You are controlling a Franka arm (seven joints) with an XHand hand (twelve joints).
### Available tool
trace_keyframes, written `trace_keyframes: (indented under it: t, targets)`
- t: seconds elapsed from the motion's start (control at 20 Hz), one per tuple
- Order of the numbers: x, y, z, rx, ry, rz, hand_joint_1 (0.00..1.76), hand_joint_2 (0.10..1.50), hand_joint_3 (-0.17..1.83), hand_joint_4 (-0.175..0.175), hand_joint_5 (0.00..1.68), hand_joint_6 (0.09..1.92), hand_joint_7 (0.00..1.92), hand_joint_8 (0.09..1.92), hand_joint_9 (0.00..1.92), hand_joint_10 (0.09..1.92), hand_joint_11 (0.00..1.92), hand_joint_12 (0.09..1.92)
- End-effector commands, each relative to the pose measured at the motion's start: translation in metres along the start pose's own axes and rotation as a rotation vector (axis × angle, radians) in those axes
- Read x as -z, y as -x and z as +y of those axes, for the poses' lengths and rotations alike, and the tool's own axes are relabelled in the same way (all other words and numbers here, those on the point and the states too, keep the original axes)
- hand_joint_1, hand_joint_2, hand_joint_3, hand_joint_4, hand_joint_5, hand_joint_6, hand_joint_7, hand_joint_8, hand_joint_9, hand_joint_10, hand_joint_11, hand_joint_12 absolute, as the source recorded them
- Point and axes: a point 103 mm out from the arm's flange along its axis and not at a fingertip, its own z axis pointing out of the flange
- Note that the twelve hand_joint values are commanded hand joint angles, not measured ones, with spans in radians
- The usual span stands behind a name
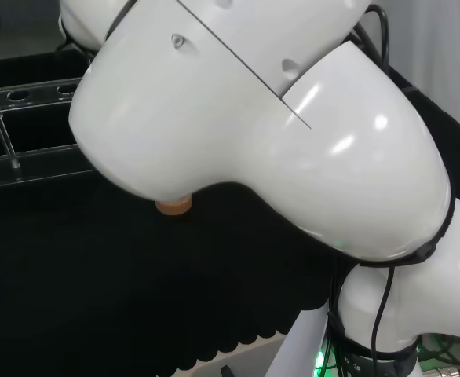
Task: Put the weighing funnel back on the table.
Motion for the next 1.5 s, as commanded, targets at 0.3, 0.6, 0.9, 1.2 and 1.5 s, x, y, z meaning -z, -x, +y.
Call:
trace_keyframes:
  t: [0.3,0.6,0.9,1.2,1.5]
  targets:
    - [-0.036,0.013,-0.015,-0.274,-0.017,0.33,1.13,0.54,0.83,0.175,1.34,0.64,1.78,0.1,1.4,0.09,0.0,1.51]
    - [-0.043,0.007,-0.007,-0.366,0.003,0.419,1.13,0.54,0.84,0.175,1.34,0.64,1.78,0.1,1.41,0.09,0.0,1.52]
    - [-0.049,0.007,-0.002,-0.371,-0.009,0.424,1.13,0.53,0.84,0.175,1.34,0.63,1.78,0.1,1.41,0.09,0.0,1.52]
    - [-0.062,0.015,0.003,-0.408,-0.03,0.44,1.13,0.53,0.84,0.175,1.34,0.63,1.78,0.1,1.41,0.09,0.0,1.52]
    - [-0.083,0.021,0.005,-0.481,-0.042,0.501,1.13,0.53,0.84,0.175,1.34,0.63,1.78,0.1,1.42,0.09,0.0,1.52]
